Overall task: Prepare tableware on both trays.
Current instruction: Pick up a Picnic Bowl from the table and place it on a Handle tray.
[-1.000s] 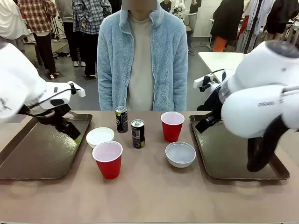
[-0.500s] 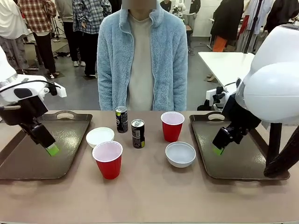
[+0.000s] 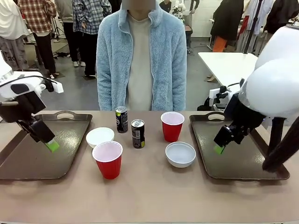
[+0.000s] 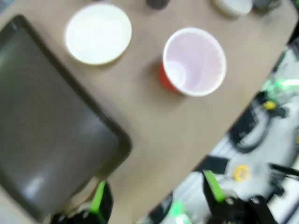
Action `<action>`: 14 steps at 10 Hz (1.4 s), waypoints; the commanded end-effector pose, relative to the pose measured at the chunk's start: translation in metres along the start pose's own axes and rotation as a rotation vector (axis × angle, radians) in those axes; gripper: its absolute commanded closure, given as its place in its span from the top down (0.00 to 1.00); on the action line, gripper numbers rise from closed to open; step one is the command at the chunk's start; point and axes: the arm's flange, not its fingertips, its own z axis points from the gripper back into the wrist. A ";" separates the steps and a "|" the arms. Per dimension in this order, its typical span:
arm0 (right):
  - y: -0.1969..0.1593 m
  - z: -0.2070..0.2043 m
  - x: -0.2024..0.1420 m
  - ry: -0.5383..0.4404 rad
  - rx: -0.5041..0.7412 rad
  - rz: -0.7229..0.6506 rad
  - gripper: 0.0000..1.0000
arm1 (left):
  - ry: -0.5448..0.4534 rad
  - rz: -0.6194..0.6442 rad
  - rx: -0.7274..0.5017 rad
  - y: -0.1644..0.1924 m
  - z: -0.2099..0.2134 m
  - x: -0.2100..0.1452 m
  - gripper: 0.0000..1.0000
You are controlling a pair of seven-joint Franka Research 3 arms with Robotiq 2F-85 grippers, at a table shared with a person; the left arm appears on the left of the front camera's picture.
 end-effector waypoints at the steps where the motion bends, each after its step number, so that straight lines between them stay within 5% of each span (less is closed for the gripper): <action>1: -0.068 0.018 -0.013 -0.141 0.388 -0.093 1.00 | -0.167 0.093 -0.273 0.042 0.021 -0.003 1.00; 3: -0.143 0.019 -0.052 -0.277 0.668 -0.216 1.00 | -0.266 0.278 -0.462 0.101 0.037 -0.023 1.00; 5: -0.188 0.017 -0.084 -0.371 0.755 -0.322 1.00 | -0.315 0.377 -0.521 0.141 0.041 -0.049 1.00; 9: -0.204 0.028 -0.130 -0.405 0.734 -0.426 1.00 | -0.370 0.403 -0.612 0.192 0.057 -0.094 1.00; 14: -0.215 0.035 -0.143 -0.412 0.716 -0.460 1.00 | -0.419 0.418 -0.584 0.186 0.060 -0.117 1.00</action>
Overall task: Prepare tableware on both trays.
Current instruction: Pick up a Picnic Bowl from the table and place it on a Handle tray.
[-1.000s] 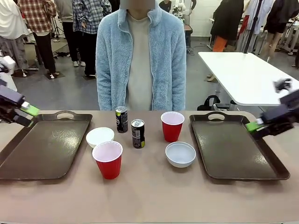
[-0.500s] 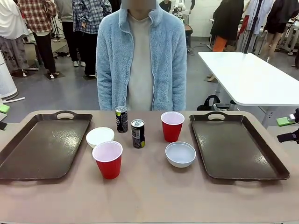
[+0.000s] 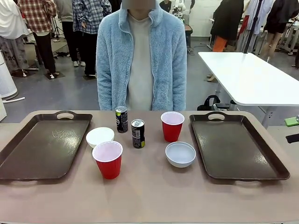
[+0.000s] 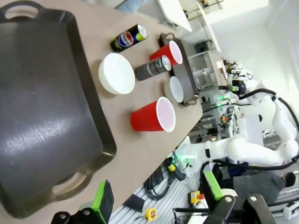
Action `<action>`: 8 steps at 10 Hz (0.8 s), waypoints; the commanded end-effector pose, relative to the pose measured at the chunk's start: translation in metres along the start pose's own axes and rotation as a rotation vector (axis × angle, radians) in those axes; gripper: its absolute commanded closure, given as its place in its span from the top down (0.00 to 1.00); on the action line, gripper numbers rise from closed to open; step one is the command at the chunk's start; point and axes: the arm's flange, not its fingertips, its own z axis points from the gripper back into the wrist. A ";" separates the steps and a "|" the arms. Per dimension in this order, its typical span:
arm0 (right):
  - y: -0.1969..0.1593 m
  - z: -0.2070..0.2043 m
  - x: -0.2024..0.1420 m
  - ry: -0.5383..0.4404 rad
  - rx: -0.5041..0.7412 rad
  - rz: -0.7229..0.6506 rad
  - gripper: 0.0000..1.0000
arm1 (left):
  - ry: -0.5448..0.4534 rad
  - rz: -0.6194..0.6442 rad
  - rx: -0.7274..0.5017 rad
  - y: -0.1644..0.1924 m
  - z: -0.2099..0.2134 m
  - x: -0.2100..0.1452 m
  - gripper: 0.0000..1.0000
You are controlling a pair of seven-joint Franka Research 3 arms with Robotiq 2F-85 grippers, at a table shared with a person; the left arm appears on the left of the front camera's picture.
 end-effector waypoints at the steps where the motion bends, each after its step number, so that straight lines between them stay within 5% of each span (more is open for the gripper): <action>1: -0.002 -0.001 0.001 -0.001 0.008 -0.001 1.00 | 0.000 0.004 -0.004 0.001 0.001 0.001 1.00; 8: -0.002 -0.001 0.001 -0.001 0.008 -0.001 1.00 | 0.000 0.004 -0.004 0.001 0.001 0.001 1.00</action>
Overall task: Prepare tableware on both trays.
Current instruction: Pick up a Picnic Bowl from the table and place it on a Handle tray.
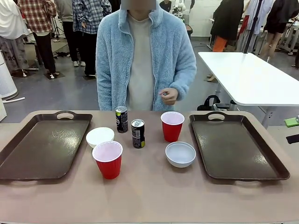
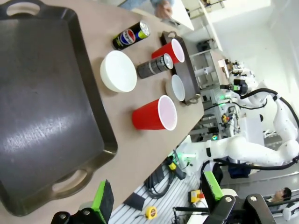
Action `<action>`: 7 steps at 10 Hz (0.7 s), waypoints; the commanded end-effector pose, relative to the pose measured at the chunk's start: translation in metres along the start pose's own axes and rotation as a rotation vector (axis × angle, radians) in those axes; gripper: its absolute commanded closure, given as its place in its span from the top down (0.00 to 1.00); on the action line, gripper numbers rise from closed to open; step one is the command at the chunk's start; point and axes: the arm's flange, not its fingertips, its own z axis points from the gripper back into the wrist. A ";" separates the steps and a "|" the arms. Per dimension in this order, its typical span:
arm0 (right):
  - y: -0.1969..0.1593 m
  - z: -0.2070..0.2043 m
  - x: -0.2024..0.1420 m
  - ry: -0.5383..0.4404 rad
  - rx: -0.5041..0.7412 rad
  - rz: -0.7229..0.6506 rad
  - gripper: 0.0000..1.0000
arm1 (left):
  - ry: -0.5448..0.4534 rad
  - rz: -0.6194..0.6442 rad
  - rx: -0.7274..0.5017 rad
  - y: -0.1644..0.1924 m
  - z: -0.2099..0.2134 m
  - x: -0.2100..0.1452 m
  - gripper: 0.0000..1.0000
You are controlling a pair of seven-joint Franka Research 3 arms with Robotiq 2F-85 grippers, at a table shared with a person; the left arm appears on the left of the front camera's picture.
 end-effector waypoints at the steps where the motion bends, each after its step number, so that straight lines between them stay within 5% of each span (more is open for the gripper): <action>1: -0.001 -0.001 0.001 -0.002 0.013 0.004 1.00 | 0.000 0.000 0.000 0.000 0.000 0.000 1.00; 4: -0.001 -0.001 0.001 -0.002 0.013 0.004 1.00 | 0.116 -0.015 0.320 -0.076 -0.001 0.038 1.00; 7: -0.001 -0.001 0.001 -0.002 0.013 0.004 1.00 | 0.317 -0.005 0.577 -0.144 -0.053 0.104 1.00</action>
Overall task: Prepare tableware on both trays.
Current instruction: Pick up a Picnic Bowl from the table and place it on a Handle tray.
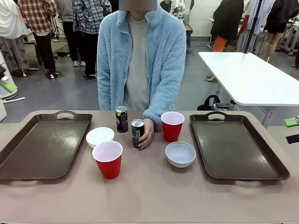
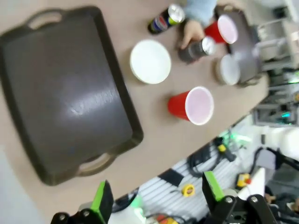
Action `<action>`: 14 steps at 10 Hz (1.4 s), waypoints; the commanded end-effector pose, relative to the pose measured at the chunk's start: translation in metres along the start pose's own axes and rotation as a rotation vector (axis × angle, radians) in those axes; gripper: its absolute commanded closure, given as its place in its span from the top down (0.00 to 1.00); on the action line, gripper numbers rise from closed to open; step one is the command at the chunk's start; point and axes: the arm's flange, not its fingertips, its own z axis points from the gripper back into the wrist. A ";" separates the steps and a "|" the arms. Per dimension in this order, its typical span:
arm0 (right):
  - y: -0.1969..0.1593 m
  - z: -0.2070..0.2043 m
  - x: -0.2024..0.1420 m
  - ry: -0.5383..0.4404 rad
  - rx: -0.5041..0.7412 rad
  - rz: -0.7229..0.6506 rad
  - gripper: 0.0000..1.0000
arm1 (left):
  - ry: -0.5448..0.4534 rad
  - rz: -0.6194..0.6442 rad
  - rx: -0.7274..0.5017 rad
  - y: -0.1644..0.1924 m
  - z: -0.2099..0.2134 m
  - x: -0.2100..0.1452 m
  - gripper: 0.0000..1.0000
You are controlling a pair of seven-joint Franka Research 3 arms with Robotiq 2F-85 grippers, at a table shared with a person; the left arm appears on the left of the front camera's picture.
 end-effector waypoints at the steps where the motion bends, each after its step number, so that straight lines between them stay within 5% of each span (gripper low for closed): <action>1: -0.001 0.000 0.000 -0.005 0.015 0.004 1.00 | 0.157 0.042 0.117 -0.003 -0.019 0.049 1.00; 6: -0.001 0.000 0.000 -0.005 0.015 0.004 1.00 | 0.243 0.030 0.344 -0.038 -0.140 0.117 1.00; 10: -0.001 0.000 0.000 -0.005 0.015 0.004 1.00 | 0.119 0.036 0.414 -0.047 -0.222 0.119 1.00; 14: -0.001 0.000 0.000 -0.005 0.015 0.004 1.00 | 0.054 -0.016 0.444 -0.061 -0.249 0.132 1.00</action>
